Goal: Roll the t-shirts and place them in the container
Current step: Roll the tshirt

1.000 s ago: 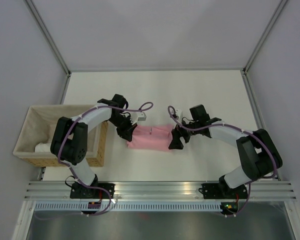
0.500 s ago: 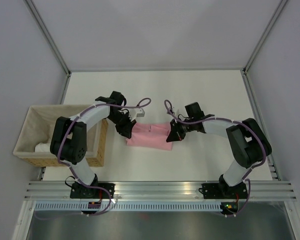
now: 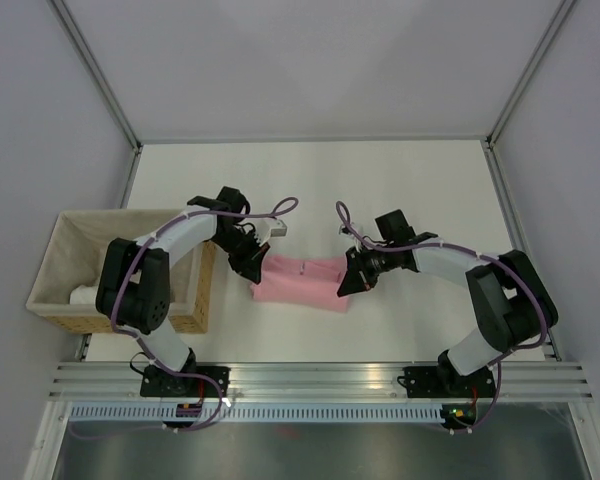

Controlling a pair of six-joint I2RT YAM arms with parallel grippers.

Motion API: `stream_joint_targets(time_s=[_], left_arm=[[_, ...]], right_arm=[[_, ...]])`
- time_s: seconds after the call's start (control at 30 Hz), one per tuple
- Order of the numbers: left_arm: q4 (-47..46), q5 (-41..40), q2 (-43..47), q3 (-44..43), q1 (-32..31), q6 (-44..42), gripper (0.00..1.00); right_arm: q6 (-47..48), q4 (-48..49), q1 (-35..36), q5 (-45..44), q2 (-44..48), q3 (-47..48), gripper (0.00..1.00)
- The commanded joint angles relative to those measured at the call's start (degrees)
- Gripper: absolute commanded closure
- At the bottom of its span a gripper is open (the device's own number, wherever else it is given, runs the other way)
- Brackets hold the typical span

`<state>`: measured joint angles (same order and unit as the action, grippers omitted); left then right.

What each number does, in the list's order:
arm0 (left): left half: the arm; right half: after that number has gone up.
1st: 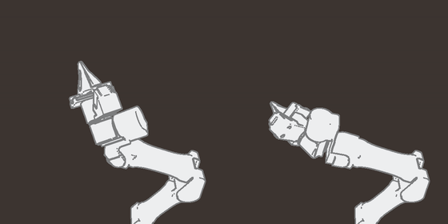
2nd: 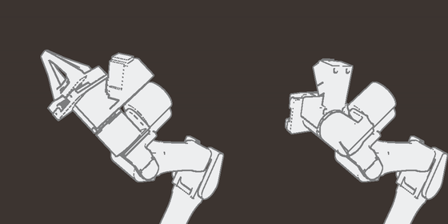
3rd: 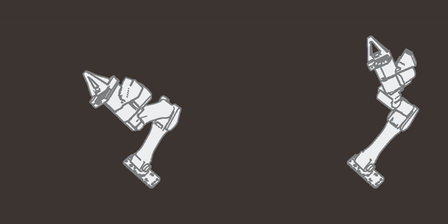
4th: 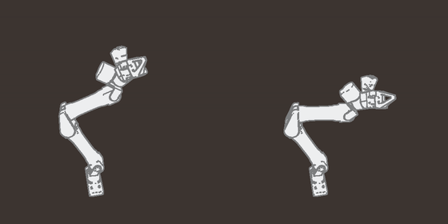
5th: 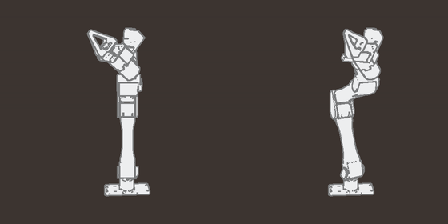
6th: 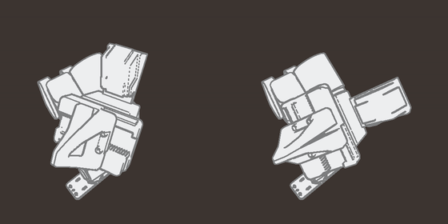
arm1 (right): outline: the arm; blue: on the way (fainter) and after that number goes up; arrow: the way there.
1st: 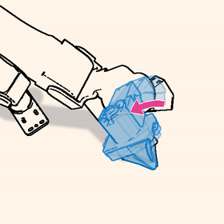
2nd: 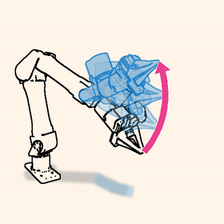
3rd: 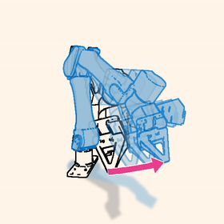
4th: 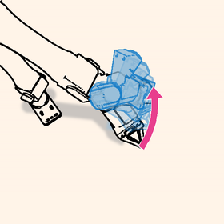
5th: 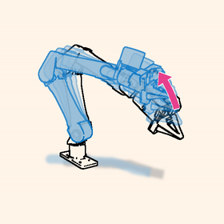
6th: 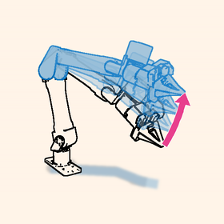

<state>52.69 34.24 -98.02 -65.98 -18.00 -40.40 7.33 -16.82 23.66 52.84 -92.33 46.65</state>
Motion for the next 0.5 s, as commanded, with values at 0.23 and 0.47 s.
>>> stream_joint_targets(time_s=[0.23,0.47], left_arm=[[1.8,-0.9,-6.9,-6.7,1.6,3.1,0.87],[-1.1,-5.8,-10.2,-6.7,1.8,2.4,0.76]], right_arm=[[-5.3,-0.2,-0.7,-1.9,-7.8,7.1,1.00],[-5.6,0.1,-2.8,-2.7,-13.4,8.2,1.00]])
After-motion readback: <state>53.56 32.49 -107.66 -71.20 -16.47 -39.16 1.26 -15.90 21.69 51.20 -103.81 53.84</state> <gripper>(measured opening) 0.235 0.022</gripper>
